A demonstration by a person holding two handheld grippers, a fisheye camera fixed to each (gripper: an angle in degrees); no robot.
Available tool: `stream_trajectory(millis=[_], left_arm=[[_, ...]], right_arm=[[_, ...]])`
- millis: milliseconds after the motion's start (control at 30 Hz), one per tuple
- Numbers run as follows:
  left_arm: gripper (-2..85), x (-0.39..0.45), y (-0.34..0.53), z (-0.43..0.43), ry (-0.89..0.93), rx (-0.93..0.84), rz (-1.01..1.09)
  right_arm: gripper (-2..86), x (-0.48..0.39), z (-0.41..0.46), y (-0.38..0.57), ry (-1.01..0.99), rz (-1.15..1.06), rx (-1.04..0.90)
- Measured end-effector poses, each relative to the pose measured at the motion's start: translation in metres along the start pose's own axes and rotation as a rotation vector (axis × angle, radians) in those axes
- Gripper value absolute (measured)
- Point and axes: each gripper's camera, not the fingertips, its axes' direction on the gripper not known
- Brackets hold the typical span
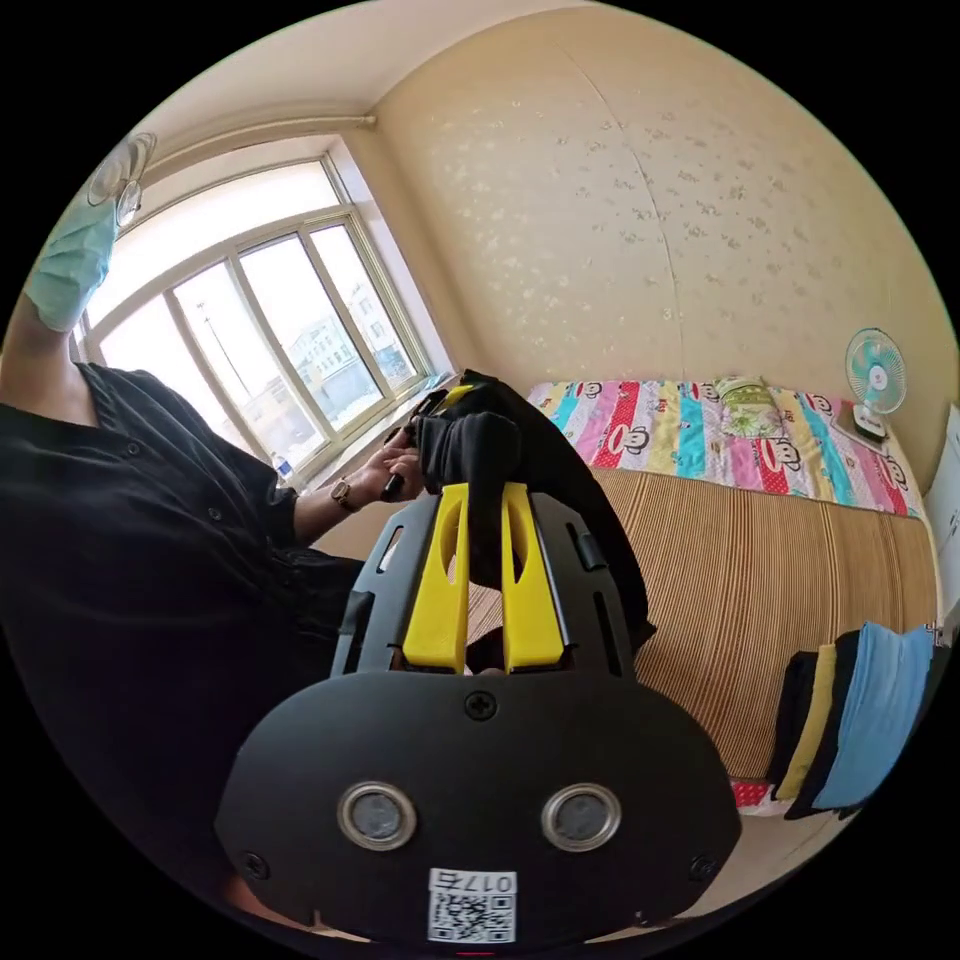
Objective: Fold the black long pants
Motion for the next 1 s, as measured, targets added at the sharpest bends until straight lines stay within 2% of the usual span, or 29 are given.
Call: stream_trajectory(millis=[67, 267, 467, 667, 833, 1000], left_arm=[[5.0, 0.021, -0.01, 0.04, 0.092, -0.06, 0.067], [5.0, 0.052, -0.02, 0.143, 0.132, -0.245, 0.208], [4.9, 0.035, -0.055, 0.247, 0.175, -0.298, 0.135], [5.0, 0.082, -0.083, 0.329, 0.356, -0.336, 0.226], [5.0, 0.123, -0.1, 0.347, 0.48, -0.308, 0.309], [5.1, 0.127, -0.114, 0.294, 0.505, -0.207, 0.332]], right_arm=[[3.7, -0.005, -0.046, -0.001, 0.003, -0.022, 0.097], [3.7, -0.028, -0.179, 0.004, 0.161, -0.079, 0.33], [3.5, -0.001, -0.279, -0.008, 0.255, -0.004, 0.456], [3.2, -0.021, -0.372, -0.049, 0.295, -0.149, 0.574], [3.4, -0.058, -0.405, -0.073, 0.258, -0.304, 0.652], [3.8, -0.073, -0.367, -0.095, 0.156, -0.386, 0.544]])
